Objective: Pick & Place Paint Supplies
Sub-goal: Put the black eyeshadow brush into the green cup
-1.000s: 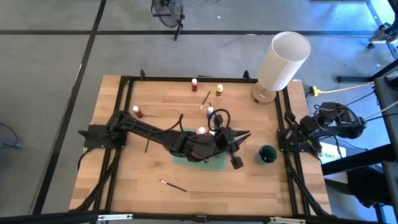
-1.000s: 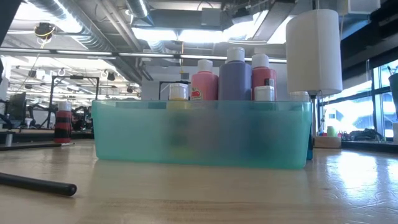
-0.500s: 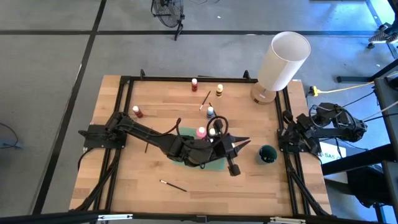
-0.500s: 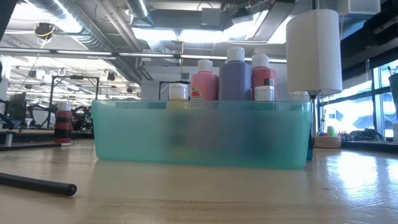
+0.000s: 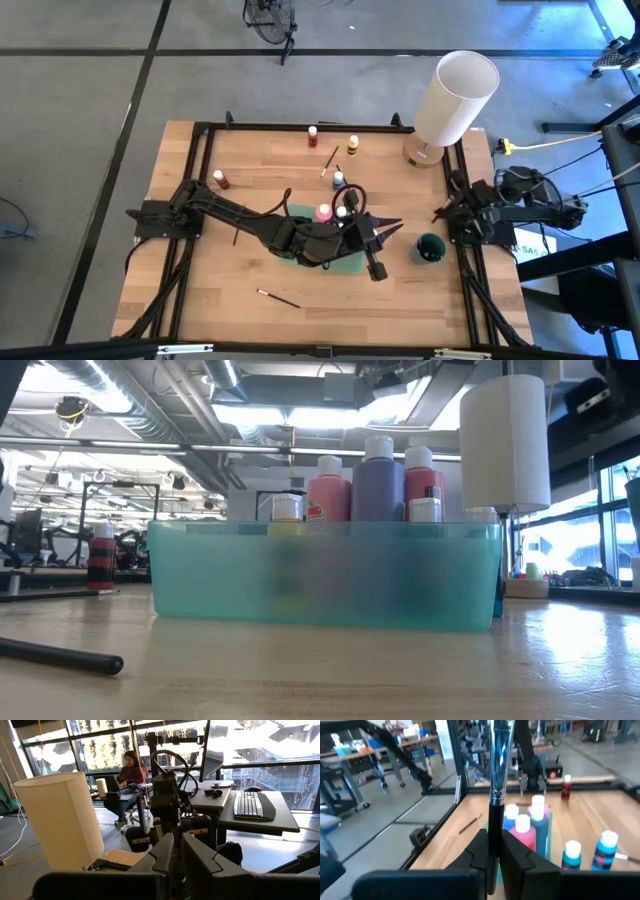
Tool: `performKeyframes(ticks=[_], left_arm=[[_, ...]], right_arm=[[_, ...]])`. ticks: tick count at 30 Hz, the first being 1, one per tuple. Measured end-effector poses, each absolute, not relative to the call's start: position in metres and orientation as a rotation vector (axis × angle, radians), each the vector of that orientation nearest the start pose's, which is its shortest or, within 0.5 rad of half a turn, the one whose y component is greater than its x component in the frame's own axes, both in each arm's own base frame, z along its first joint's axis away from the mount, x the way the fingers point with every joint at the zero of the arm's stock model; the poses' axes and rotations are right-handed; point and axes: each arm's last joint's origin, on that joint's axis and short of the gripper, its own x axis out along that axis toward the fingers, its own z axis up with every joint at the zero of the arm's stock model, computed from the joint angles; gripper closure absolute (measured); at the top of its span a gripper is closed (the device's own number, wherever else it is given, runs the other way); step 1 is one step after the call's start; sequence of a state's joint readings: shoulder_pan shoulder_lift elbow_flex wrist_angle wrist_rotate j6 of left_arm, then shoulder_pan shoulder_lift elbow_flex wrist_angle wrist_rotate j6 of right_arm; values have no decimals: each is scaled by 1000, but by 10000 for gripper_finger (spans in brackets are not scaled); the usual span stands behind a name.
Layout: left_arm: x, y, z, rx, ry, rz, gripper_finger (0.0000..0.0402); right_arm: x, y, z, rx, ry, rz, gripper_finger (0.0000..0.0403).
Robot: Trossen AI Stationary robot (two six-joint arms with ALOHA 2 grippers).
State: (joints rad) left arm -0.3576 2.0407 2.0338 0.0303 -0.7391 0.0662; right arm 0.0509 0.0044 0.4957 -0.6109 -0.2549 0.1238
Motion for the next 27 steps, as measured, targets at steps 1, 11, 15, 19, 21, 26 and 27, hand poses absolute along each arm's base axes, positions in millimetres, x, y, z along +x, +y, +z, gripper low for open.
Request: performKeyframes(ticks=[1, 11, 15, 19, 21, 26, 27], left_arm=[[451, -148, 399, 53, -7, 382, 371], [447, -147, 405, 31, -17, 381, 371], [445, -146, 408, 26, -27, 363, 371], [445, -146, 409, 59, -20, 355, 371], [445, -146, 409, 71, -18, 355, 371], [445, -146, 408, 84, -7, 355, 371], [445, -146, 407, 89, 0, 355, 371]], right_arm=[[40, 9, 262, 134, 121, 296, 379], [40, 9, 258, 220, 162, 268, 379], [42, 11, 255, 264, 185, 298, 379], [45, 14, 248, 329, 226, 352, 379], [47, 16, 243, 348, 254, 380, 379], [53, 21, 233, 369, 267, 430, 379], [54, 22, 231, 365, 271, 425, 379]])
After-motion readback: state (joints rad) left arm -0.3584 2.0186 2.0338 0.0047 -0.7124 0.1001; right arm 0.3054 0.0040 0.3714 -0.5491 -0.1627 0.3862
